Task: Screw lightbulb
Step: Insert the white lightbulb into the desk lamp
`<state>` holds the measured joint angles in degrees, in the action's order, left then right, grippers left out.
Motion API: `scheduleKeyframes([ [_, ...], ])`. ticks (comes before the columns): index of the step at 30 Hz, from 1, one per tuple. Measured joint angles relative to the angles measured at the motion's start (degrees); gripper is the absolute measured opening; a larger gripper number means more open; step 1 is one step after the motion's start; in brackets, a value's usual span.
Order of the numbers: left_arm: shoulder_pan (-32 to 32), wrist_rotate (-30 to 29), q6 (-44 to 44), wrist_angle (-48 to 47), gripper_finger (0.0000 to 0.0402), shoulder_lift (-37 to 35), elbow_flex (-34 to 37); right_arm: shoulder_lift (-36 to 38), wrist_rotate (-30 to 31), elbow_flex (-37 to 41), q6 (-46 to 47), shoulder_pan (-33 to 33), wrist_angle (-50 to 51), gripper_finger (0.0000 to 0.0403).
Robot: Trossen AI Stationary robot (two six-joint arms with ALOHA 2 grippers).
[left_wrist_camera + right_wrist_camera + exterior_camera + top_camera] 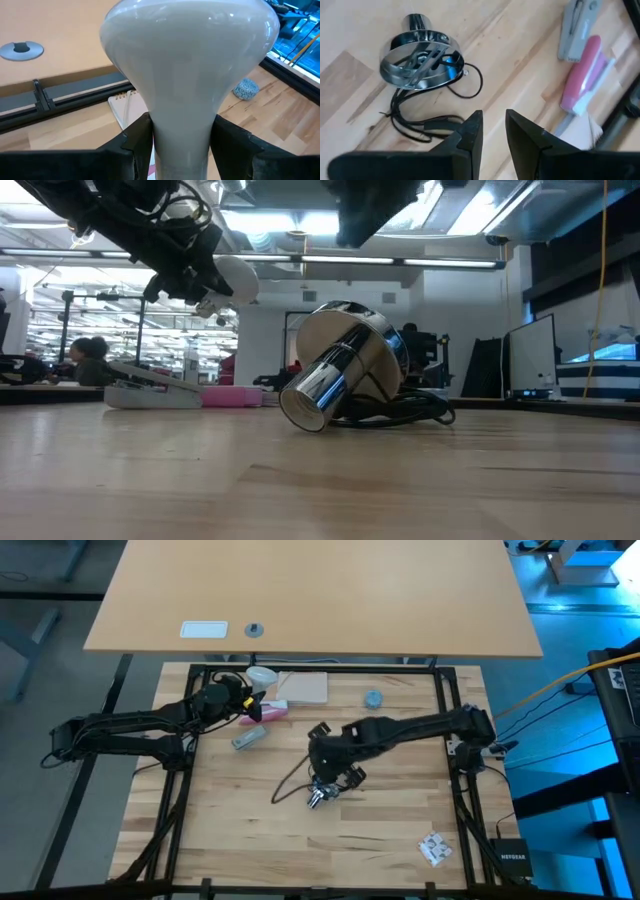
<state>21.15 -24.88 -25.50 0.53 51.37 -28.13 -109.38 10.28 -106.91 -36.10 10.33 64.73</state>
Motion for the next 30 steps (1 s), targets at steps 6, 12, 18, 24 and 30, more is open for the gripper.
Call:
scheduleKeyframes([
  [6,-0.15,0.33,-1.44,-0.15,0.0155,0.0,-0.01,0.28,7.72,0.48,8.17,5.96,1.47,0.0088],
  [12,-0.16,0.49,-3.17,-2.14,0.0155,0.0,0.0,0.26,11.49,3.44,18.89,11.14,1.38,0.0088],
  [18,-0.16,0.7,-3.84,-6.29,0.0155,0.0,-0.01,0.26,17.53,7.68,31.09,15.37,1.42,0.0088],
  [24,-0.16,0.72,-5.05,-8.11,0.0155,0.0,0.01,0.24,19.28,11.56,41.43,18.57,1.32,0.0088],
  [30,-0.16,1.47,-7.22,-7.88,0.0155,-0.02,0.01,0.15,25.49,16.59,55.76,23.54,5.41,0.0088],
])
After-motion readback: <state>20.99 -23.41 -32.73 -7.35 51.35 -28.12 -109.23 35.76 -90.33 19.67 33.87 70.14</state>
